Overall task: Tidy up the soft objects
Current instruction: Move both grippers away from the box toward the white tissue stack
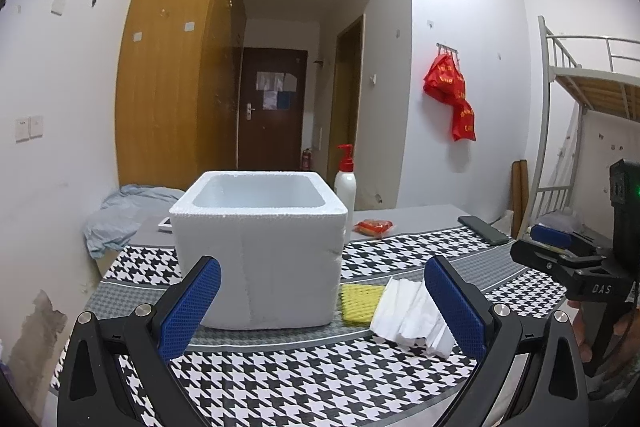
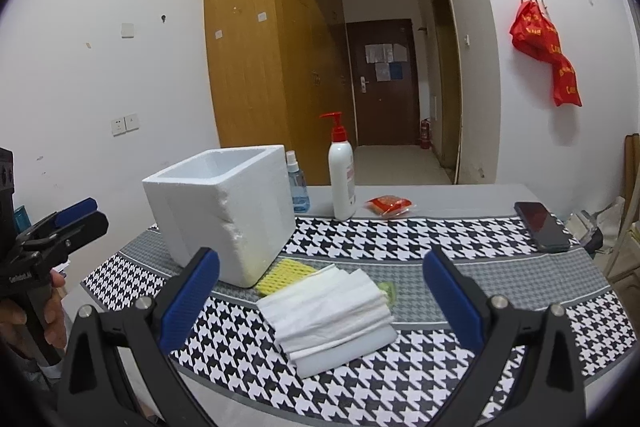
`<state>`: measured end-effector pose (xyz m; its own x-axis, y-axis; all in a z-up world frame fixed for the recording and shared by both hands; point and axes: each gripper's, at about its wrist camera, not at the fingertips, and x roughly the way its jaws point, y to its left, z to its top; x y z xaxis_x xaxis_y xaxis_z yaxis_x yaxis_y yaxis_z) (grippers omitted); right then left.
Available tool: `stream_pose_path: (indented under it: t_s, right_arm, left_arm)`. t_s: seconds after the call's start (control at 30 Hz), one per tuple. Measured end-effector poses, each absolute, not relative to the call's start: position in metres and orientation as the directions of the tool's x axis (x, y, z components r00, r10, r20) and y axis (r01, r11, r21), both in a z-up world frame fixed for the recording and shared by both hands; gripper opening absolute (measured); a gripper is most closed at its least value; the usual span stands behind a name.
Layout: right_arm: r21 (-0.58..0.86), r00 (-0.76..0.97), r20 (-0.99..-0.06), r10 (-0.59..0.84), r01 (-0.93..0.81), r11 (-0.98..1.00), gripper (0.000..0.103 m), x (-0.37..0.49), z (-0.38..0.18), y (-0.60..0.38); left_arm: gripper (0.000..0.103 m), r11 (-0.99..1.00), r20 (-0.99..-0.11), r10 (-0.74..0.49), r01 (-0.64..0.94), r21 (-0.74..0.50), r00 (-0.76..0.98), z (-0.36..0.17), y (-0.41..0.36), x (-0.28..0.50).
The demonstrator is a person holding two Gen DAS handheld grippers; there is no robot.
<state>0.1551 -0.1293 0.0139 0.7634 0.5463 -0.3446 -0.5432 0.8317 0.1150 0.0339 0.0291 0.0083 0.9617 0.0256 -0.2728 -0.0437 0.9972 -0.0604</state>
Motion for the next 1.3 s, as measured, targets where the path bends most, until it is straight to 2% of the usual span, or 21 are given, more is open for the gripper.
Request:
stream_pose_path:
  t_s: [0.43,0.67,1.1,1.3]
  right_arm:
    - [0.096,0.765,-0.320,0.558,-0.560,0.823,0.103,0.138,-0.001,-0.122]
    - [0.130,0.728,-0.348,0.591,-0.587,0.799,0.103,0.140,-0.007,-0.120]
    - [0.037,0.818,-0.337,0.465,-0.482,0.875,0.103,0.136,-0.010,-0.123]
    - [0.071,0.809,-0.348,0.473,-0.481,0.874,0.103,0.138,-0.014,-0.132]
  left_arm:
    - [0.102,0.996,-0.309,0.033,-0.057,-0.069,0.951,-0.013,0.027,0.029]
    - [0.102,0.997,-0.296,0.020,-0.041,-0.063,0.955,-0.012,0.021,0.027]
    - [0.102,0.996,-0.333,-0.042,0.013,-0.088,0.942,-0.020,0.012,0.042]
    - [0.102,0.995,-0.354,-0.075,0.047,-0.085,0.932,-0.022,0.004,0.051]
